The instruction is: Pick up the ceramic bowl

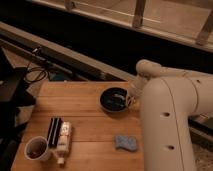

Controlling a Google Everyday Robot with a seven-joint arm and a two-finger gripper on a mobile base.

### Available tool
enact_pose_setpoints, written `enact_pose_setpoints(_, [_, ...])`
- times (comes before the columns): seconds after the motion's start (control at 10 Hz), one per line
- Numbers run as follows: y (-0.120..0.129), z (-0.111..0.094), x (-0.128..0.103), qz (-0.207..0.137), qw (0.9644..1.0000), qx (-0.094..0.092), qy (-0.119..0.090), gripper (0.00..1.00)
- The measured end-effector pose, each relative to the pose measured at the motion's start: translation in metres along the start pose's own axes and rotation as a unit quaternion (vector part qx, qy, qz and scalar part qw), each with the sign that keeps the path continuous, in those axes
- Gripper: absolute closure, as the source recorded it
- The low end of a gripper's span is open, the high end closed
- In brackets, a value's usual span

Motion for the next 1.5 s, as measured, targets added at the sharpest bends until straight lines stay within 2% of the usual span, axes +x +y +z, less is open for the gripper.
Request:
enact_pose_setpoints(0.4, [0.017, -0.008, 0.012, -0.019, 0.9997, 0.012, -0.002, 0.87])
enact_pose_setpoints(0.9, [0.040, -0.036, 0.028, -0.043, 0.9987, 0.026, -0.004, 0.87])
enact_pose_setpoints(1.1, [0.056, -0.047, 0.035, -0.052, 0.9982, 0.031, -0.005, 0.87])
enact_pose_setpoints(1.5, [0.070, -0.059, 0.041, -0.060, 0.9974, 0.038, -0.007, 0.87])
